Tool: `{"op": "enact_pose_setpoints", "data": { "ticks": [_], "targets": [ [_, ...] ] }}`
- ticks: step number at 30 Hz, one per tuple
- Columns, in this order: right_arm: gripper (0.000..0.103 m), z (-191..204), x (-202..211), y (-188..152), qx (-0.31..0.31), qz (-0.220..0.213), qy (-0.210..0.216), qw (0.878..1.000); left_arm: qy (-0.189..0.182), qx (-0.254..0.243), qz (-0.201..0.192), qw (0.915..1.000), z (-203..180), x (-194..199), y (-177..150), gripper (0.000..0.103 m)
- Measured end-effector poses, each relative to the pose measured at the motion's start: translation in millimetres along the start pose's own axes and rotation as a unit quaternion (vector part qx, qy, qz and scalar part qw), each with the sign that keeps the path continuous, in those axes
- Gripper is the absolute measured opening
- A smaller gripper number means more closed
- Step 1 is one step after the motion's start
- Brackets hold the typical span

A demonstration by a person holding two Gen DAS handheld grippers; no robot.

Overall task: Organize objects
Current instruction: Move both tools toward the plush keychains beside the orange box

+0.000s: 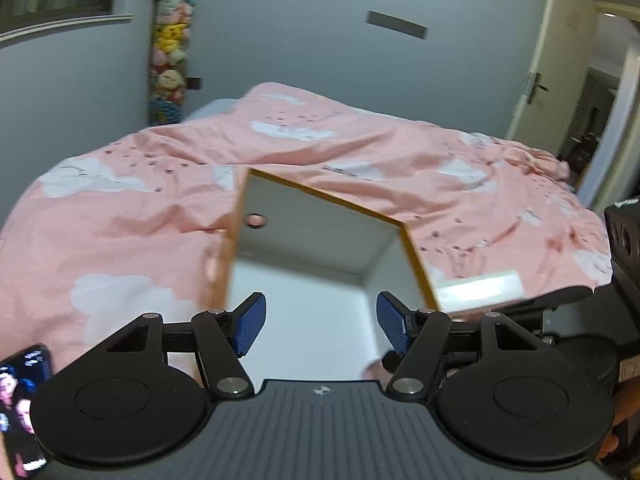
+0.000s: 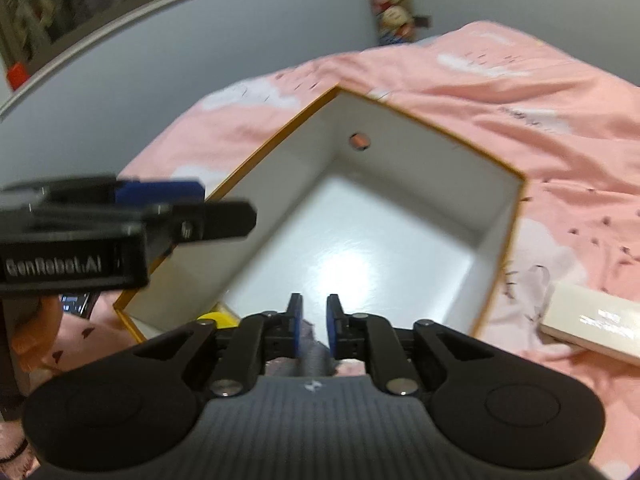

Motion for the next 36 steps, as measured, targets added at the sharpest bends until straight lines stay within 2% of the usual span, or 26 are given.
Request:
{"op": "enact_pose_setpoints", "data": {
  "ticks": [4, 8, 10, 14, 17, 20, 22, 25, 30, 36],
  "targets": [
    [0.028, -12, 25, -9, -0.021, -0.039, -0.029, 0.999, -0.034, -0.003, 0.003, 0.9994, -13, -2, -2, 0.081],
    [0.032, -23, 39, -18, -0.045, -0.068, -0.059, 0.995, -0.049, -0.021, 0.005, 0.9986, -28, -4, -5, 0.084],
    [0.041, -31, 47, -25, -0.065, -0.080, -0.068, 0.992, -0.052, -0.035, 0.003, 0.9980, -37, -4, -8, 0.084],
    [0.043, -48, 62, -39, -0.100, -0.095, -0.094, 0.986, -0.062, -0.060, 0.006, 0.9963, -54, -6, -12, 0.084],
    [0.043, -62, 75, -52, -0.122, -0.105, -0.109, 0.981, -0.081, -0.061, 0.020, 0.9946, -63, -9, -13, 0.084],
    [0.051, -73, 82, -63, -0.140, -0.119, -0.128, 0.975, -0.096, -0.059, 0.030, 0.9932, -68, -12, -14, 0.083],
    [0.052, -81, 87, -71, -0.152, -0.126, -0.145, 0.970, -0.098, -0.064, 0.033, 0.9926, -72, -14, -15, 0.083],
    [0.052, -91, 91, -81, -0.163, -0.123, -0.170, 0.964, -0.099, -0.083, 0.036, 0.9910, -81, -15, -16, 0.082],
    [0.052, -109, 89, -100, -0.180, -0.099, -0.192, 0.960, -0.135, -0.128, 0.056, 0.9809, -100, -21, -16, 0.076],
    [0.051, -123, 77, -114, -0.222, -0.066, -0.143, 0.962, -0.151, -0.199, 0.078, 0.9651, -128, -30, -18, 0.073]
  ]
}}
Point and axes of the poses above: each gripper's, at about its wrist camera, not at the fingertips, and x roughly against the way its jaws point, z to its left, y to its top, the point moved 2 cm from there along -x, roughly the way its jaws point, and after that the axes turned 11 degrees about -x, right-handed, at the moved point
